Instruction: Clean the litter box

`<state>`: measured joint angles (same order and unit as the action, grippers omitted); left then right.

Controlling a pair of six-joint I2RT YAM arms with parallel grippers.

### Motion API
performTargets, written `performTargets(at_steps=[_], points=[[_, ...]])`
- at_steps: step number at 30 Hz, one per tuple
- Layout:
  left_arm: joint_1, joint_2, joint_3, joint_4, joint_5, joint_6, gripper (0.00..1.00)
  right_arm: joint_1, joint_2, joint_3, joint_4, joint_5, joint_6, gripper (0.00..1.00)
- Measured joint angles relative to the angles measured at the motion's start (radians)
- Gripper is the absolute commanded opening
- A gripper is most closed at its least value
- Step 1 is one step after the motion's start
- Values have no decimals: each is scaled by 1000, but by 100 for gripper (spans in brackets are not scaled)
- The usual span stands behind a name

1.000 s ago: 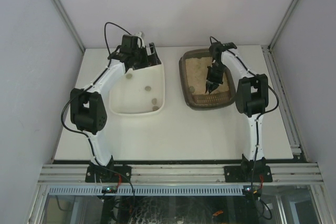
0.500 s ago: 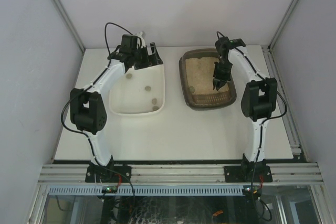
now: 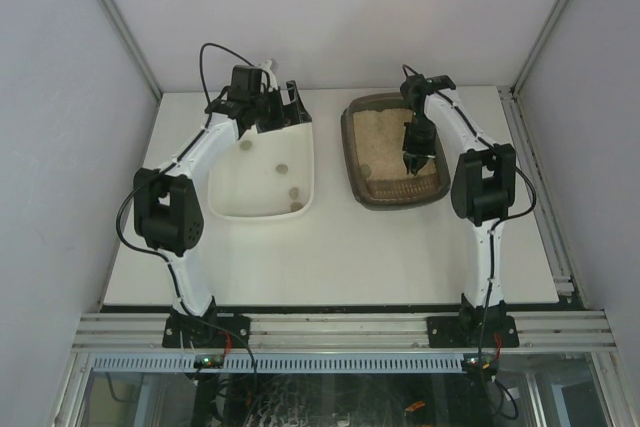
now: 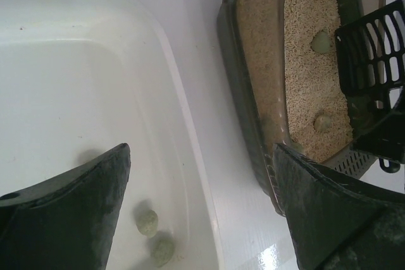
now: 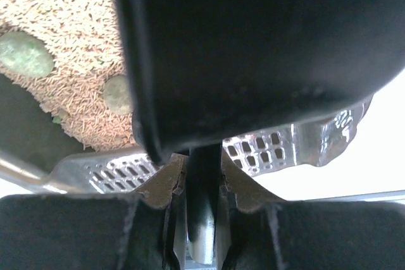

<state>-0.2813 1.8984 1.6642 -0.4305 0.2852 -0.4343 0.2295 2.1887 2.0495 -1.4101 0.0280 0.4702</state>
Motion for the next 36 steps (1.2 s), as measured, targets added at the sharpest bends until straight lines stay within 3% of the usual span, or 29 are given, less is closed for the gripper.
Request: performTargets(at_steps=[21, 36], points=[[0, 0, 0, 3, 7, -11, 97, -21, 124, 61, 13, -46, -23, 0], [0, 0, 0, 3, 7, -11, 96, -36, 193, 115, 95, -296, -13, 0]])
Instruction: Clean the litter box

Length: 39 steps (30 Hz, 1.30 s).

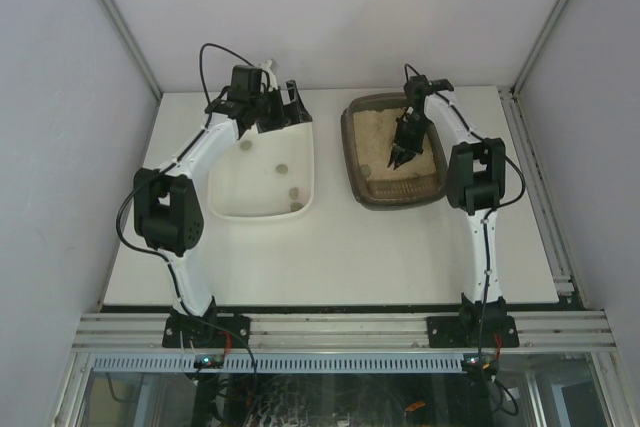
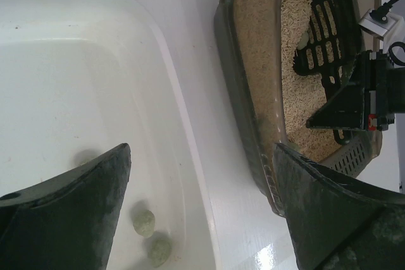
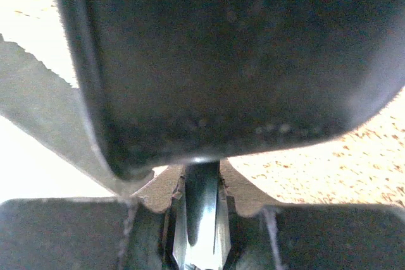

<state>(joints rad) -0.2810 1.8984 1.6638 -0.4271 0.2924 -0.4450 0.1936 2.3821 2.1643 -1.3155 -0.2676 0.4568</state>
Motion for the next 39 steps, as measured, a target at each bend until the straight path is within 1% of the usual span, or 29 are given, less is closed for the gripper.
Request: performTargets(at_steps=[5, 7, 12, 17, 21, 24, 28, 33, 39], points=[[0, 0, -22, 10, 0, 0, 96, -24, 5, 1, 27, -97, 4, 0], [0, 0, -34, 8, 0, 0, 96, -39, -16, -39, 52, -129, 3, 0], [0, 0, -45, 11, 1, 0, 97, -68, -143, -250, 123, -201, -4, 0], [0, 0, -48, 11, 0, 1, 97, -89, -332, -498, 177, -276, 14, 0], [0, 0, -48, 9, 0, 4, 96, -97, -454, -654, 275, -359, 39, 0], [0, 0, -48, 4, -2, 11, 96, -100, -501, -735, 369, -422, 56, 0], [0, 0, -48, -5, -13, 21, 96, -109, -523, -838, 538, -509, 79, 0], [0, 0, -54, -15, -28, 34, 96, -148, -578, -1037, 801, -602, 142, 0], [-1, -1, -98, -34, -41, 54, 96, -185, -633, -1239, 1228, -685, 307, 0]])
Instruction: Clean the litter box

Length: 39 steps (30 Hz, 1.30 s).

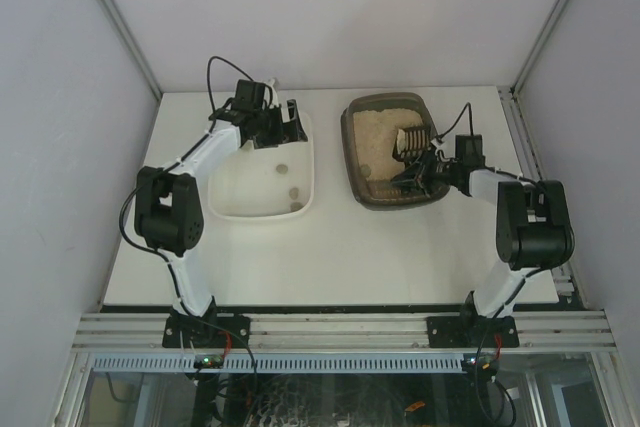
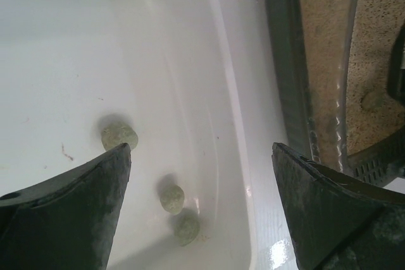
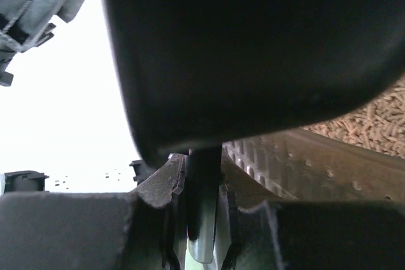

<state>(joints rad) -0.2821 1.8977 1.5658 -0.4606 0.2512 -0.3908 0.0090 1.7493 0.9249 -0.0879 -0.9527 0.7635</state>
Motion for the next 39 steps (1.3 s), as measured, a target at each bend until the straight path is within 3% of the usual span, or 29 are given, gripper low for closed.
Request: performTargets(at_steps=[9, 19, 23, 34, 39], points=[[-11, 0, -6, -6, -38, 43, 95, 31, -10, -57, 413, -92, 178, 0], [-19, -39, -32, -15, -48, 74, 95, 53, 11, -51, 423, -120, 188, 0], [-20, -57, -34, -19, -51, 89, 95, 38, 15, -78, 516, -131, 256, 0], [-27, -65, -35, -39, -65, 114, 94, 42, 24, -34, 350, -142, 189, 0], [-32, -65, -35, -47, -65, 114, 94, 24, 24, -133, 524, -166, 312, 0]])
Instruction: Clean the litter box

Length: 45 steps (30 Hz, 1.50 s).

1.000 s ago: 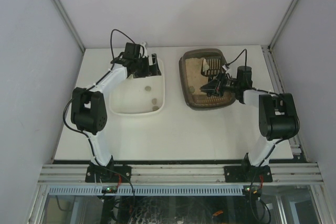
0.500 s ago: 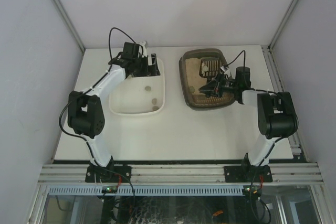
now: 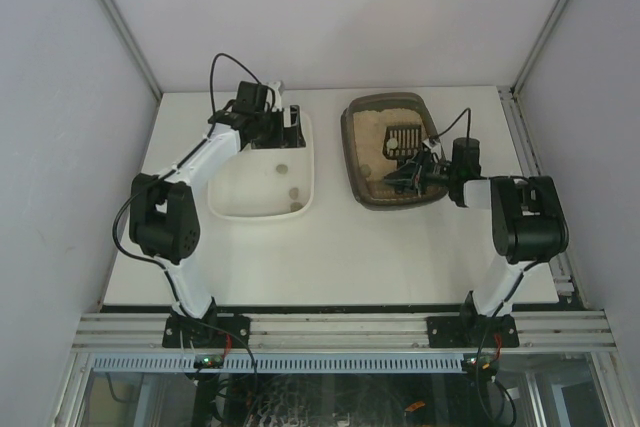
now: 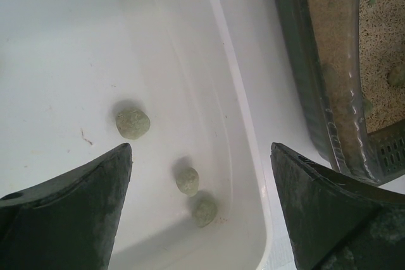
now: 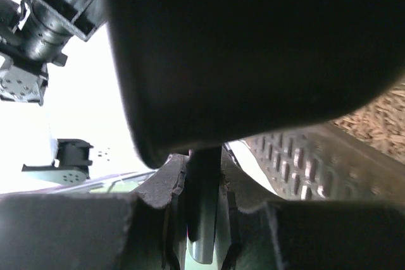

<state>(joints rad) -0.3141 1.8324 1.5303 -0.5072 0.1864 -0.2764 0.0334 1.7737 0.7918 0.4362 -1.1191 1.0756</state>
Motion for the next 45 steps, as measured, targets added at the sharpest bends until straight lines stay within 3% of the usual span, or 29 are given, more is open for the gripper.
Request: performTargets(at_steps=[4, 9, 15, 19, 22, 26, 30, 31, 32, 37, 41, 45], points=[[-4, 0, 0, -5, 0, 0, 94, 2, 15, -13, 31, -11, 46, 0], [-7, 0, 0, -5, 0, 3, 94, -24, 16, -65, 248, -26, 192, 0], [-6, 0, 1, -14, -9, 35, 95, 10, 3, -47, 283, -25, 230, 0], [13, 0, 32, -58, 8, 86, 95, 64, -10, 19, 177, -13, 186, 0], [53, 0, 108, -110, 21, 122, 93, 119, -60, 126, -89, 31, 43, 0], [143, -15, 208, -132, -48, 120, 95, 261, -64, 413, -527, 201, -235, 0], [240, -75, 224, -142, -190, 58, 98, 482, -27, 688, -898, 451, -437, 0], [258, -88, 224, -146, -222, 44, 98, 537, 26, 803, -1035, 576, -490, 0], [274, -103, 221, -146, -254, 23, 98, 587, 34, 814, -1047, 589, -498, 0], [311, -180, 182, -143, -367, -40, 98, 810, 322, 1184, -1439, 1009, -598, 0], [311, -198, 143, -139, -391, -55, 98, 891, 462, 1350, -1617, 1247, -631, 0], [311, -199, 89, -131, -394, -53, 98, 920, 480, 1431, -1697, 1423, -659, 0]])
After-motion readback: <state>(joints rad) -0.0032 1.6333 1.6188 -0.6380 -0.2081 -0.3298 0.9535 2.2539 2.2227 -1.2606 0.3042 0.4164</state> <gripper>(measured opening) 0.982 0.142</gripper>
